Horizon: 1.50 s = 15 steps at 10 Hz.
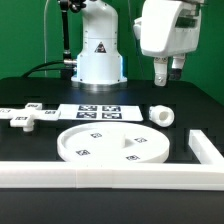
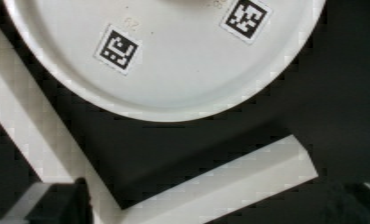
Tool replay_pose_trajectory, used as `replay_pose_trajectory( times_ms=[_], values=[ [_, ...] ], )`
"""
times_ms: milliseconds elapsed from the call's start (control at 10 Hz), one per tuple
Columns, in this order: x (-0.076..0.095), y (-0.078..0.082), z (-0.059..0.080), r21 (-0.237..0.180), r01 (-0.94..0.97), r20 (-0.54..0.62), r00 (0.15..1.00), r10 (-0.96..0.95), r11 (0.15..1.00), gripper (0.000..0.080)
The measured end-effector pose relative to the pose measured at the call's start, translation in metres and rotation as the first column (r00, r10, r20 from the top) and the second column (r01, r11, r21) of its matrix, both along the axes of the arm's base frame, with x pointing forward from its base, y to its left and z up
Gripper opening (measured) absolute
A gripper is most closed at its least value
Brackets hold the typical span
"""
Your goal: Assemble round table
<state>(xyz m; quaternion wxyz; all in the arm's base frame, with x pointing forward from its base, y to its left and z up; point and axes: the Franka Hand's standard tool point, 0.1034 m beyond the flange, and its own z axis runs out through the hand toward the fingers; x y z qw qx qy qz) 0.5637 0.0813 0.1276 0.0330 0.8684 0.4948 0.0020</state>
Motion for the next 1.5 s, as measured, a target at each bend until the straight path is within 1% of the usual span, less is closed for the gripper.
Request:
replay_pose_trajectory(
  times_ms=[100,400,500,600,700,900,1100,1200,1300,1400,1500],
  values=[
    [0.000,-0.001,0.000,-0.009,-0.013,0.001,1.000,0.013,1.000,0.0649],
    [-0.001,-0.001,-0.001,-0.009,-0.012,-0.001,1.000,0.012,1.000,0.0649],
    [-0.001,-0.004,-0.003,-0.010,-0.030,-0.005,1.000,0.030,0.999,0.0649],
    [-0.001,-0.017,-0.012,-0.013,-0.072,-0.018,0.997,0.072,0.997,0.0649],
    [-0.001,-0.031,-0.023,-0.010,-0.094,-0.021,0.995,0.094,0.995,0.0649],
    [0.000,-0.055,-0.053,0.000,-0.122,-0.037,0.992,0.122,0.993,0.0649],
    [0.001,-0.065,-0.073,0.007,-0.127,-0.060,0.990,0.127,0.992,0.0649],
    [-0.001,-0.070,-0.082,0.012,-0.131,-0.068,0.989,0.131,0.991,0.0649],
    [-0.004,-0.077,-0.088,0.014,-0.130,-0.076,0.988,0.131,0.991,0.0649],
    [-0.002,-0.081,-0.085,0.013,-0.126,-0.071,0.989,0.127,0.992,0.0649],
    [-0.002,-0.081,-0.085,0.014,-0.126,-0.071,0.989,0.126,0.992,0.0649]
  ],
)
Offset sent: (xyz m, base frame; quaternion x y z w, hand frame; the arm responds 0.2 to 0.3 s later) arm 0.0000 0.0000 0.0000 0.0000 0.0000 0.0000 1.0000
